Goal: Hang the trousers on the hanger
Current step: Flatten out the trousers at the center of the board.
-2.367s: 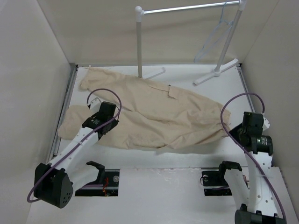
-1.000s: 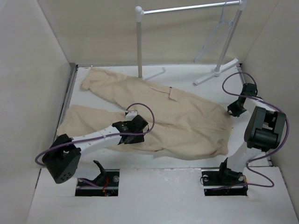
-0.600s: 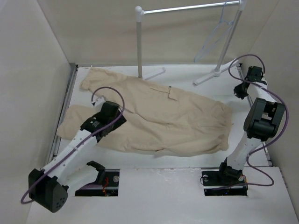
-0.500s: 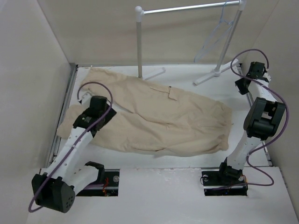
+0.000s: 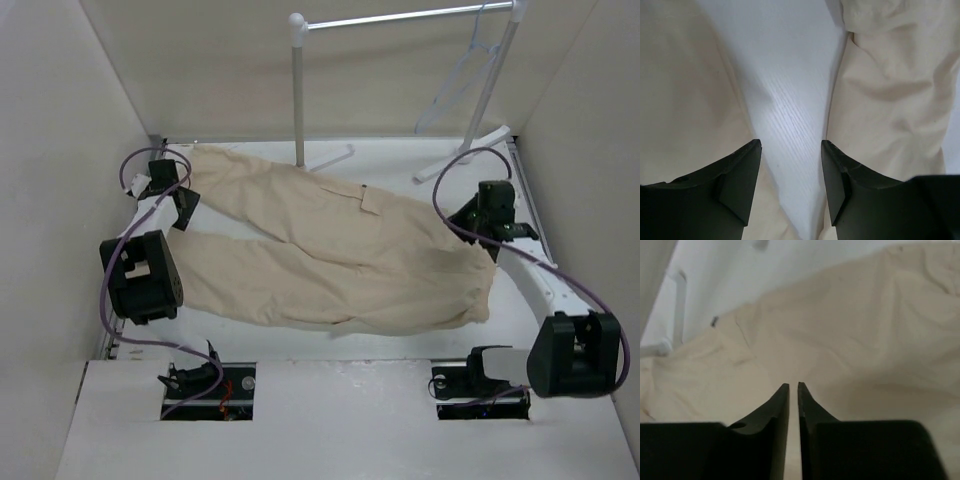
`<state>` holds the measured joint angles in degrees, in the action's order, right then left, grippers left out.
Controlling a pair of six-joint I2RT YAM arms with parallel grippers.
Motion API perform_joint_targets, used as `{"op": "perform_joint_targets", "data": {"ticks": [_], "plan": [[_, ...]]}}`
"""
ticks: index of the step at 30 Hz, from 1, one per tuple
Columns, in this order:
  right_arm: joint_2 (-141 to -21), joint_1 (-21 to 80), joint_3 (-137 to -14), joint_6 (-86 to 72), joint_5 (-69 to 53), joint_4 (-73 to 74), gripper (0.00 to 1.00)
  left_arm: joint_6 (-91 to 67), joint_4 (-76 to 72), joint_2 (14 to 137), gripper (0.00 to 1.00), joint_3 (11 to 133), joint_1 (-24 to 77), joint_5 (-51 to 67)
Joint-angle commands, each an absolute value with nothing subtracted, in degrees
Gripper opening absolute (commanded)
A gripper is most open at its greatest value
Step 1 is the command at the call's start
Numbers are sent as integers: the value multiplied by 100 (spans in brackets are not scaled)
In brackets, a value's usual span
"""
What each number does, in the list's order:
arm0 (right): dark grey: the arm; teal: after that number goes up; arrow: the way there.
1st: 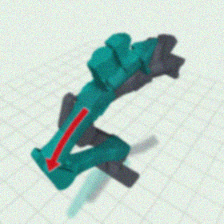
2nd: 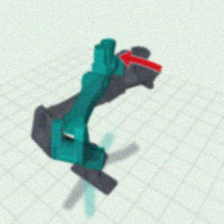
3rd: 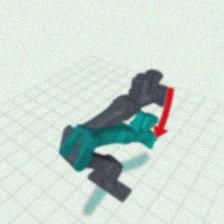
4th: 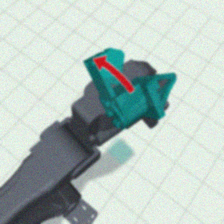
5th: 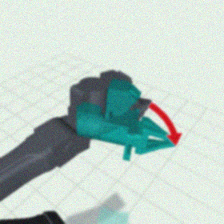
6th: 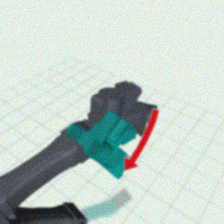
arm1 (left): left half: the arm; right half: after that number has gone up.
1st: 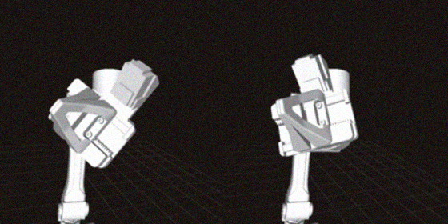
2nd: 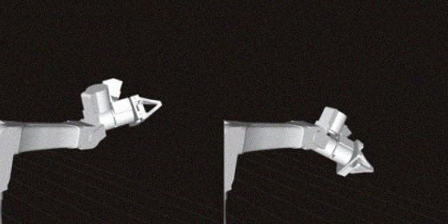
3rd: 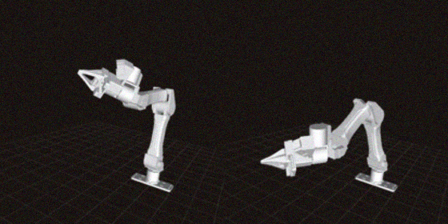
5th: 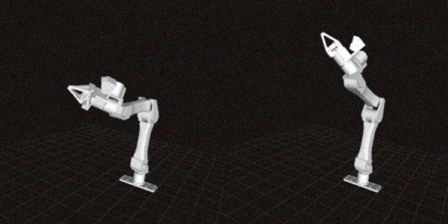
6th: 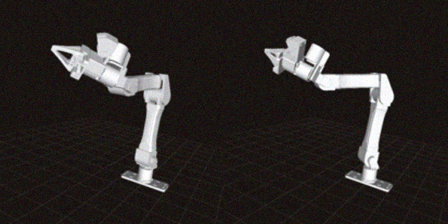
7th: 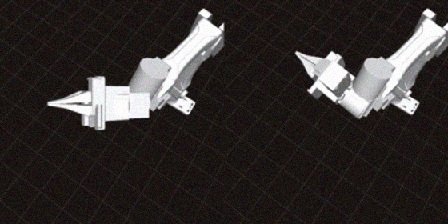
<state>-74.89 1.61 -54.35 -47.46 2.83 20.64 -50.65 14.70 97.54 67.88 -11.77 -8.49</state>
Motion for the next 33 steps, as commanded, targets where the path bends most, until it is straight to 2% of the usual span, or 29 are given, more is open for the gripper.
{"op": "perform_joint_targets", "data": {"ticks": [1, 3, 4, 5, 8, 14, 17, 20, 26, 27, 29, 30, 33], "plan": [[-6866, -284, -4598, -4571, 781, 2215, 30, -5071, 1222, 10045, 48, 7338, -1165, -773], [-6741, -811, -4421, -4430, 792, 2189, 50, -5071, 1143, 10230, 48, 7453, -1060, -773], [-6811, -1039, -4508, -4351, 695, 2171, 56, -5080, 1108, 10291, 48, 7488, -1024, -773], [-6959, -1216, -4639, -4324, 677, 2075, 60, -5097, 1073, 10344, 48, 7506, -998, -773], [-7775, -1577, -5254, -4359, 738, 1864, 63, -5168, 1028, 10476, 48, 7576, -928, -782], [-9534, -1921, -6581, -4483, 563, 1933, 62, -5186, 976, 10626, 48, 7620, -918, -817], [-10097, -1929, -6925, -4500, 580, 2337, 58, -5264, 967, 10652, 49, 7576, -962, -817], [-10222, -1947, -6935, -4570, 659, 2470, 51, -5300, 967, 10617, 49, 7550, -1015, -817], [-10222, -1947, -6935, -4570, 659, 2470, 50, -5326, 967, 10635, 49, 7611, -1112, -896], [-10779, -1790, -7683, -4335, 737, 3209, 50, -5344, 967, 10643, 49, 7629, -1121, -905], [-10924, -1780, -7900, -4289, 712, 3392, 38, -5405, 967, 10670, 49, 7655, -1156, -932], [-10977, -1771, -7988, -4237, 686, 3462, 35, -5449, 975, 10687, 49, 7681, -1191, -949], [-11144, -1745, -8252, -4000, 607, 3822, 36, -5554, 1046, 10749, 50, 7795, -1296, -1037]]}}
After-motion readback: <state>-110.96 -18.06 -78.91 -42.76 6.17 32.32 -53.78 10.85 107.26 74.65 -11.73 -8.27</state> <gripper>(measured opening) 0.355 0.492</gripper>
